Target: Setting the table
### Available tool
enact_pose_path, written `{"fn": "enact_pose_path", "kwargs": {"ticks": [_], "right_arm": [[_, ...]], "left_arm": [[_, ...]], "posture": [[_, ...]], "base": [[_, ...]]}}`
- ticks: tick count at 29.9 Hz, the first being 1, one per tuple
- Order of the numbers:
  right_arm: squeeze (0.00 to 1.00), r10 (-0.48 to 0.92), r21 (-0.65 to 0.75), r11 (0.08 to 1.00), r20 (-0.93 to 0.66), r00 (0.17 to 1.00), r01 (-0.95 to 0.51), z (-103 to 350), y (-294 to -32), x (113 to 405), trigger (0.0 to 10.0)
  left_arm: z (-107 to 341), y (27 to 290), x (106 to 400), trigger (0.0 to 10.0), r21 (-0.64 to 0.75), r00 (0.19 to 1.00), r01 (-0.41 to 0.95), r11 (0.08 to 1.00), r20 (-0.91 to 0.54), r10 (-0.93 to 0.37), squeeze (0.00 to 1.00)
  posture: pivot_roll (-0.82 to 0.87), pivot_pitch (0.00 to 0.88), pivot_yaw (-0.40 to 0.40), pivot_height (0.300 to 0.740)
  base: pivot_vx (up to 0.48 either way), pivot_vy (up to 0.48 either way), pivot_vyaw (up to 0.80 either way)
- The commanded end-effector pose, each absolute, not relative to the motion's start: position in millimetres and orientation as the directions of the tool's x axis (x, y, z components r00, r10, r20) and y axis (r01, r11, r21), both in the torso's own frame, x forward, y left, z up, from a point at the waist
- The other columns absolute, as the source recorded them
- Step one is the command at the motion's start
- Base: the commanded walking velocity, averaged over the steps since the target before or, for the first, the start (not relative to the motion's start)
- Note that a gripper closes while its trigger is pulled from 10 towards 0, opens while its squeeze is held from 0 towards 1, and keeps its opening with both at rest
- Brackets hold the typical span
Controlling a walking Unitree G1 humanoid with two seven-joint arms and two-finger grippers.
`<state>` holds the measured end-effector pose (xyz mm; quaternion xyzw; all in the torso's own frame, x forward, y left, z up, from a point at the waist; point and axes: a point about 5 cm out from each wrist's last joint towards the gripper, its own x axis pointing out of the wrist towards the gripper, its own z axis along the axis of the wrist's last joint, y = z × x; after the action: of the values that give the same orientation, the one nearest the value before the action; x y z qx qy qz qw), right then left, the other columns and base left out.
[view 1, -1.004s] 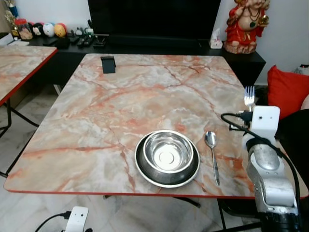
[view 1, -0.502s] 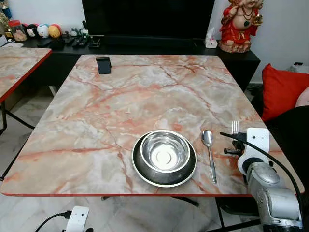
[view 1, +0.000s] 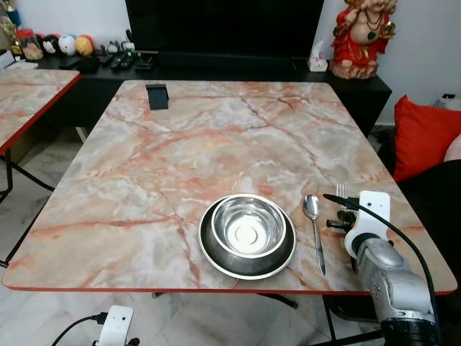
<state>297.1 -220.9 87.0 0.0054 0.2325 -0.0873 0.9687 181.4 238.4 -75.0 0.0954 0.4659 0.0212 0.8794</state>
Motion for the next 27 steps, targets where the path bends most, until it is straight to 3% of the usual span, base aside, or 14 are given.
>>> {"fn": "enact_pose_path", "kwargs": {"ticks": [1,27], "right_arm": [[0.0,-0.183,-0.052,0.983,-0.43,0.884,0.178,91.1,-223.4,302.0,10.0],[0.0,-0.134,-0.064,0.991,-0.393,0.91,0.119,80.3,-212.8,306.7,10.0]], "left_arm": [[-75.9,237.3,180.4,10.0,0.19,0.557,0.062,0.98,-0.821,0.124,0.0],[-76.1,237.3,179.9,10.0,0.19,0.557,0.065,0.98,-0.821,0.122,0.0]], "posture": [[0.0,0.0,-0.029,0.728],[0.01,0.0,-0.03,0.728]], "base": [[0.0,0.0,0.0],[0.0,0.0,0.0]]}}
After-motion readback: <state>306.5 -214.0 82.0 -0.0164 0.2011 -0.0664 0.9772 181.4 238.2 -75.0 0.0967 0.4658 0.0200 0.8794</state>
